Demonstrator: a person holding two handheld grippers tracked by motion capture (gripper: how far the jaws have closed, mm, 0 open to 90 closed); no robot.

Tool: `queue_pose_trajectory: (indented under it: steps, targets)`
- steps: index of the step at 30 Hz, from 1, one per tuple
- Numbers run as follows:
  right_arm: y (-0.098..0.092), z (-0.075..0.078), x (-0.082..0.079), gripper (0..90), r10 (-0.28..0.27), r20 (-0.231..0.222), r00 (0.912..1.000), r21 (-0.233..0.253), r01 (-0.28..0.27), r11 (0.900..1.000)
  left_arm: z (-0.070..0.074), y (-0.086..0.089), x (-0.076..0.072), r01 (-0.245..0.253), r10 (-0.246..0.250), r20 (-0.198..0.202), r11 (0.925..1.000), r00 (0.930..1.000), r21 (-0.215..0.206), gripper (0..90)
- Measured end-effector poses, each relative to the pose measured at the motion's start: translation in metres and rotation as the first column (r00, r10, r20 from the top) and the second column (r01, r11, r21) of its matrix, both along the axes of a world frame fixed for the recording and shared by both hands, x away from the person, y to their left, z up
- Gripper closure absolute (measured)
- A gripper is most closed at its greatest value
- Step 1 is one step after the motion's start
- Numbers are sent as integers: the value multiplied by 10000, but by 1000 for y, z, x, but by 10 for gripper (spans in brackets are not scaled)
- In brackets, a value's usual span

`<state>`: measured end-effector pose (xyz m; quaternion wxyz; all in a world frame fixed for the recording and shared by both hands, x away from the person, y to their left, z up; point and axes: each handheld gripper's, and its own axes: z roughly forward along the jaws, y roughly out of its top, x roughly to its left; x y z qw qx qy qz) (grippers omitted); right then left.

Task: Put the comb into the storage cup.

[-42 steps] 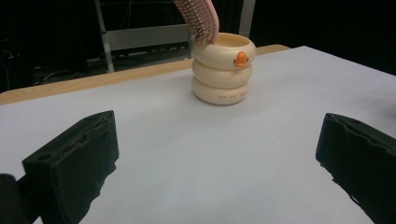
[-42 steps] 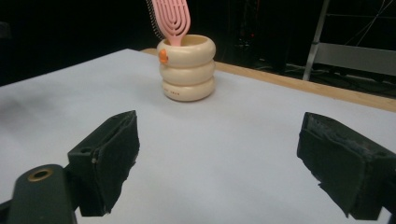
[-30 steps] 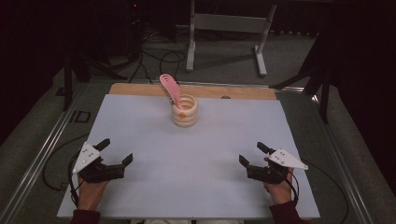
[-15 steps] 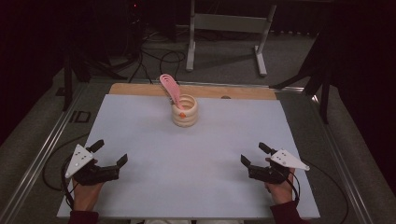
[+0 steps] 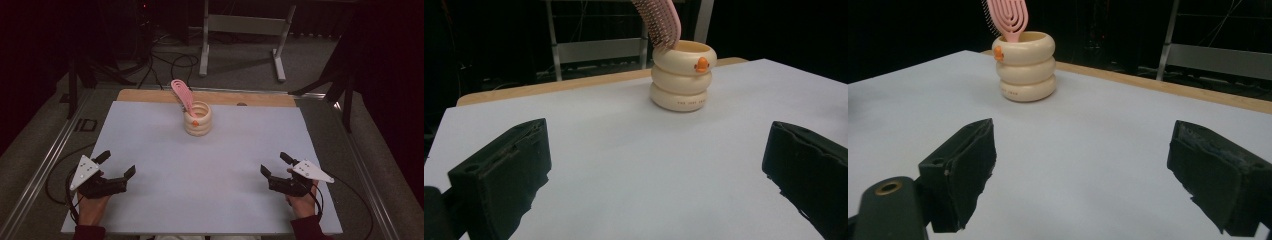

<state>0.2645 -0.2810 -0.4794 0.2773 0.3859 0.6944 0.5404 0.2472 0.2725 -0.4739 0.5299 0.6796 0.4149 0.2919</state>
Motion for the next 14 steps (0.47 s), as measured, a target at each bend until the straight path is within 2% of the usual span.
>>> queue_pose_trajectory:
  steps: [14]
  targets:
    - [0,0,0,122,-1,6,10000,-86,1,10000,0,0,0,39,-39,-8,10000,10000,-52,0]
